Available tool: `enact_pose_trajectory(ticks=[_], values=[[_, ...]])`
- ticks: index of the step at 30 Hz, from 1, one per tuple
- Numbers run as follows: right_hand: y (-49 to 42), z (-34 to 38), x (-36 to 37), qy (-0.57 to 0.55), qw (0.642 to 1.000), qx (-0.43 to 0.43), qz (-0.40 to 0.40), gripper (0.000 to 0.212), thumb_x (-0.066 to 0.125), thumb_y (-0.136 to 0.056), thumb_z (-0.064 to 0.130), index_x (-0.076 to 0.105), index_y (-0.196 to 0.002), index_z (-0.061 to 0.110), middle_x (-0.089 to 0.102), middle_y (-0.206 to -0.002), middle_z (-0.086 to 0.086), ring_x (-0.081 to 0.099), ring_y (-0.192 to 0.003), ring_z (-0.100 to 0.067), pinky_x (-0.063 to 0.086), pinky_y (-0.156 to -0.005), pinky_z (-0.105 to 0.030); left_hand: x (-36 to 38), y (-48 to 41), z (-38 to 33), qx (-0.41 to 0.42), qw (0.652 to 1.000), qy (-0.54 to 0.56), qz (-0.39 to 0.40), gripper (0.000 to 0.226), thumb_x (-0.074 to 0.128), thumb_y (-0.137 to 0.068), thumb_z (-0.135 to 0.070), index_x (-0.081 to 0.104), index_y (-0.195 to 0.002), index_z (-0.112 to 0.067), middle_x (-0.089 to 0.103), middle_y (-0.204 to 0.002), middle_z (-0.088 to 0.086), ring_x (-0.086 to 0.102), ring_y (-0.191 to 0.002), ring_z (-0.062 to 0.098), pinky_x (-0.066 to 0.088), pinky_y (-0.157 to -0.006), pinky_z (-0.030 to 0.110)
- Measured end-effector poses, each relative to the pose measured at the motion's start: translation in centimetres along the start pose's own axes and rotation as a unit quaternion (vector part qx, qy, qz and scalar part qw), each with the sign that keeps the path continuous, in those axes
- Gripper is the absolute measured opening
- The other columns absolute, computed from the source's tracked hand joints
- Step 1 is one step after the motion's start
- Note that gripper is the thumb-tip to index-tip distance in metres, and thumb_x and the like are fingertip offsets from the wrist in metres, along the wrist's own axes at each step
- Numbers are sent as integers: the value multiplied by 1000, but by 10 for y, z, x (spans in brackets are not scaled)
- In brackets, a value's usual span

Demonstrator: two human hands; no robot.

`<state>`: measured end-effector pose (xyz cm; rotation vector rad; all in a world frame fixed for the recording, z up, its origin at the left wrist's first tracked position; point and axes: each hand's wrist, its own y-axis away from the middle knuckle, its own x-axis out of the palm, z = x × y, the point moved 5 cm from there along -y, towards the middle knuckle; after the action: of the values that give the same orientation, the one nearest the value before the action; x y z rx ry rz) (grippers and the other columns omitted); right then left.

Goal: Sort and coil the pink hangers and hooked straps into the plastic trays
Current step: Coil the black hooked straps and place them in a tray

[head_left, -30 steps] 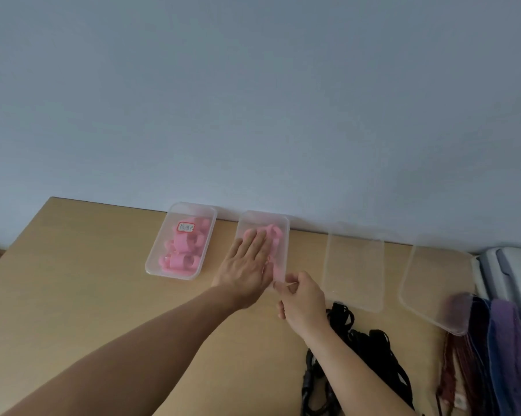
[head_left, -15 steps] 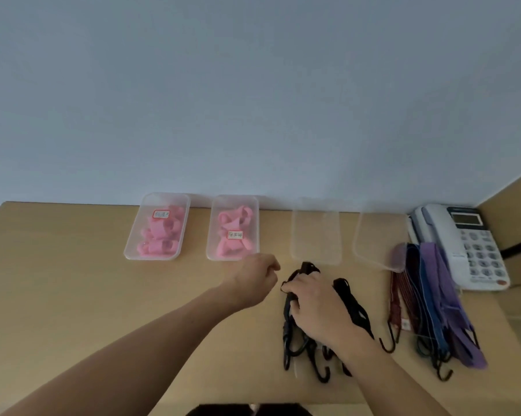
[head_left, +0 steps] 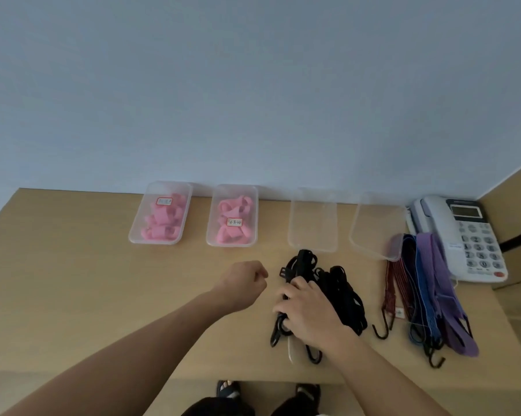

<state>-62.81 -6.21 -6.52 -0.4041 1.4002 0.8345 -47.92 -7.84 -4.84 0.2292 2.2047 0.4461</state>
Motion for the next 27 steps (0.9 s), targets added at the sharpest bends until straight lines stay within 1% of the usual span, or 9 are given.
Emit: enact_pose_trajectory(ticks=[2, 4, 6, 8, 10, 14, 19, 23, 27], values=[[3, -7, -7, -46, 998, -14, -40, 26, 56, -92, 32, 68, -115, 29, 56, -126, 10, 40, -115, -21, 37, -97, -38, -3, 1, -6, -14, 1000, 16, -8, 28, 49, -92, -22, 67, -114, -20, 67, -112, -2, 62, -95, 18, 48, -78, 26], [8, -19, -27, -123, 983, 5, -139, 24, 67, -87, 31, 73, -109, 27, 64, -115, 10, 49, -108, -20, 42, -95, -35, -5, 1, -15, -18, 999, 46, -15, 22, 52, -93, -26, 68, -107, -19, 69, -105, -2, 63, -85, 18, 46, -72, 26], [14, -35, -47, -195, 950, 37, -242, 24, 76, -80, 24, 76, -104, 24, 69, -106, 10, 52, -103, -16, 41, -95, -25, -9, 2, -29, -11, 996, 89, -23, 19, 53, -94, -31, 67, -97, -19, 70, -96, -2, 65, -80, 18, 49, -70, 28], [20, -48, -62, -235, 927, 60, -285, 27, 79, -78, 19, 76, -105, 24, 68, -103, 12, 50, -101, -9, 34, -93, -10, -13, 3, -46, -5, 990, 140, -26, 22, 53, -95, -36, 66, -90, -19, 71, -87, -2, 67, -78, 18, 50, -69, 30], [24, -60, -73, -253, 920, 74, -291, 30, 78, -78, 15, 74, -106, 26, 66, -102, 15, 48, -100, -4, 32, -90, -3, -16, 5, -62, -7, 981, 196, -1, 28, 51, -96, -41, 64, -89, -17, 72, -83, -1, 68, -68, 14, 47, -59, 25], [34, -80, -85, -284, 913, 64, -285, 28, 75, -79, 11, 72, -102, 25, 65, -100, 16, 57, -96, -3, 43, -85, -13, -18, 8, -89, -9, 965, 242, 106, 35, 57, -88, -47, 62, -84, -13, 73, -73, 6, 64, -56, 16, 42, -51, 26], [41, -93, -82, -365, 895, 62, -247, 25, 78, -78, 11, 69, -93, 28, 64, -91, 19, 59, -80, 0, 44, -67, -11, -19, 8, -110, -16, 958, 259, 122, 24, 63, -71, -31, 62, -79, -8, 72, -72, 10, 60, -54, 21, 40, -46, 25], [44, -93, -77, -343, 909, 43, -234, 20, 77, -78, 13, 69, -90, 27, 61, -84, 22, 57, -78, 5, 43, -67, -10, -1, 8, -111, -88, 962, 201, 162, 37, 64, -74, -44, 65, -78, -7, 72, -67, 10, 57, -46, 20, 37, -43, 23], [43, -94, -77, -341, 912, 1, -230, 18, 80, -76, 14, 71, -86, 26, 64, -89, 18, 61, -85, -1, 50, -75, -19, 10, 14, -109, -95, 955, 217, 179, 18, 59, -83, -24, 62, -77, -7, 69, -65, 10, 55, -45, 16, 37, -42, 22]])
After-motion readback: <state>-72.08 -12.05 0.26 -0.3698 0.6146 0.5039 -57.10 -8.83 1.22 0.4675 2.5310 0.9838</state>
